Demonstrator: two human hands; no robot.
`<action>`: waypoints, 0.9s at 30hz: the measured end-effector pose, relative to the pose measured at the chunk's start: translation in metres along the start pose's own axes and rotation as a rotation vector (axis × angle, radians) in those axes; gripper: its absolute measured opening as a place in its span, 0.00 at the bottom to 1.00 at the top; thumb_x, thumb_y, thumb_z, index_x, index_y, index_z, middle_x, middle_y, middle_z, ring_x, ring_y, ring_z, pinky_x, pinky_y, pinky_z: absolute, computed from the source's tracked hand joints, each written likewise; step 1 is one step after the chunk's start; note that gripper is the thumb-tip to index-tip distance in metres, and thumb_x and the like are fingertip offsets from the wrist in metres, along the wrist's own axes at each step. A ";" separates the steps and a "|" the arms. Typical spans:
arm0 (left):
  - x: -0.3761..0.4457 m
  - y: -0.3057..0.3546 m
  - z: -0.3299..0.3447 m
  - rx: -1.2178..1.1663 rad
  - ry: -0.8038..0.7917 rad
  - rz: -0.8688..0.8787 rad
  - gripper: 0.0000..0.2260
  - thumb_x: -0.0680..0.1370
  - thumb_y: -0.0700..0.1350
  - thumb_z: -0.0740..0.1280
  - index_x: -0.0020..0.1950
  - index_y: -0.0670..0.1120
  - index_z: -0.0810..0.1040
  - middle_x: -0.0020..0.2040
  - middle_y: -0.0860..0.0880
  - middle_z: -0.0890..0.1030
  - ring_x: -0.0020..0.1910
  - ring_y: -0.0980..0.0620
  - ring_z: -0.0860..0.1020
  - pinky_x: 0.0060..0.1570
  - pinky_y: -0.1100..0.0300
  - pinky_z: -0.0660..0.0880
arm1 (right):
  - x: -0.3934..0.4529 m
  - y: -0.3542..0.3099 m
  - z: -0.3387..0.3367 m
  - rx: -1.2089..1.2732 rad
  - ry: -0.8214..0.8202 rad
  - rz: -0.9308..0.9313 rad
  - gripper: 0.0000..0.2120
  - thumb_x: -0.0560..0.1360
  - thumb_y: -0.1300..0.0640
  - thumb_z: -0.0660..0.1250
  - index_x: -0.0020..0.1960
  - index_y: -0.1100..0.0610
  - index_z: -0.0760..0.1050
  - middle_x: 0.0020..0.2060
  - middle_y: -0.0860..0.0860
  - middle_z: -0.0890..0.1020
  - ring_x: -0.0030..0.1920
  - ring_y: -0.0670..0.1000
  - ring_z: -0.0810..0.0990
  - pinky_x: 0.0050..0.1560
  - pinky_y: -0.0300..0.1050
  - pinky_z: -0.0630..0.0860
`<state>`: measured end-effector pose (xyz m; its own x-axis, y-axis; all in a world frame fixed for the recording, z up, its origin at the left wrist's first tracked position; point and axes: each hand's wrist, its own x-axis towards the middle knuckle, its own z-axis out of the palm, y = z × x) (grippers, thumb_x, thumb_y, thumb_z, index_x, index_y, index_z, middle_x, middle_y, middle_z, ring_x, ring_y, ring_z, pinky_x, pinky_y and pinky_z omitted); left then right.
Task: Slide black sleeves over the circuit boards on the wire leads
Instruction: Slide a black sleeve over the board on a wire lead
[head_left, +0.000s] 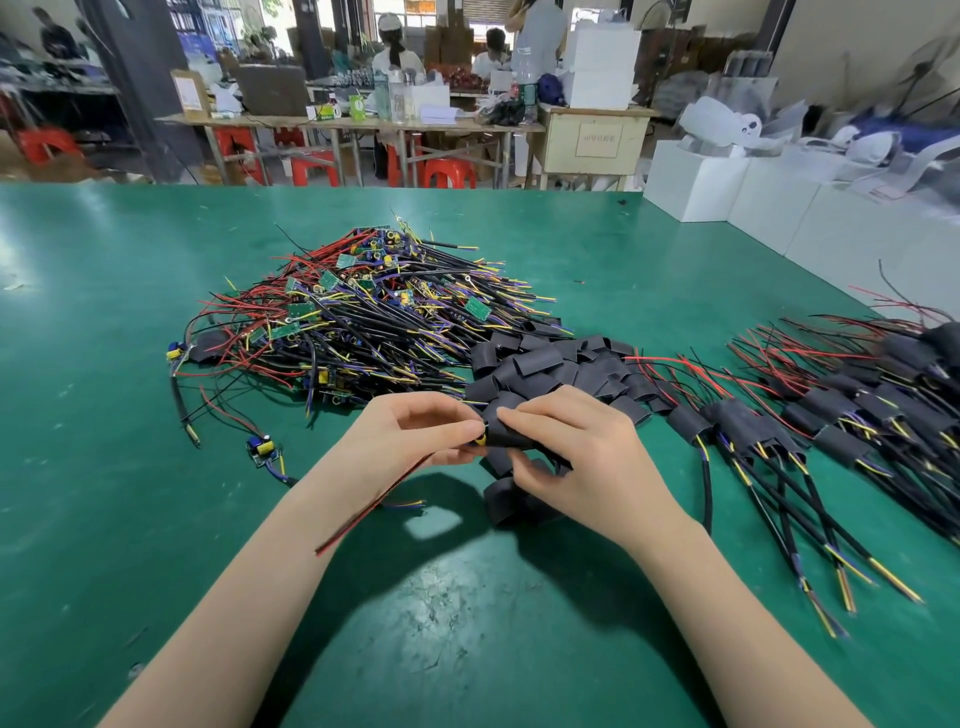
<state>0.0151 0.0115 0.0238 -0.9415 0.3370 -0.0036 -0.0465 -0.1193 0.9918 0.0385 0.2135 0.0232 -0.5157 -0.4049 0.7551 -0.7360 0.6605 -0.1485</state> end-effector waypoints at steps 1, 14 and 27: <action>0.000 0.000 0.000 0.030 0.008 0.022 0.05 0.64 0.44 0.75 0.39 0.47 0.86 0.40 0.44 0.85 0.38 0.49 0.84 0.42 0.62 0.80 | 0.000 0.000 0.000 -0.004 0.007 0.002 0.11 0.68 0.64 0.71 0.50 0.63 0.83 0.43 0.54 0.83 0.39 0.57 0.79 0.41 0.46 0.78; 0.001 0.000 0.004 -0.072 0.099 -0.060 0.06 0.63 0.42 0.75 0.37 0.42 0.85 0.39 0.42 0.84 0.38 0.47 0.85 0.40 0.62 0.80 | -0.001 0.003 0.004 -0.014 -0.050 0.050 0.15 0.66 0.64 0.76 0.53 0.61 0.82 0.44 0.54 0.83 0.42 0.57 0.80 0.42 0.48 0.79; -0.001 -0.002 0.000 0.192 0.090 0.035 0.07 0.70 0.32 0.74 0.44 0.40 0.83 0.40 0.44 0.86 0.40 0.51 0.85 0.41 0.66 0.79 | -0.001 -0.001 0.004 0.002 -0.038 0.103 0.09 0.67 0.62 0.72 0.47 0.60 0.83 0.40 0.52 0.83 0.40 0.55 0.80 0.39 0.46 0.78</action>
<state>0.0165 0.0113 0.0216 -0.9678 0.2499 0.0283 0.0430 0.0535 0.9976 0.0379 0.2102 0.0201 -0.6046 -0.3590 0.7111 -0.6795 0.6982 -0.2253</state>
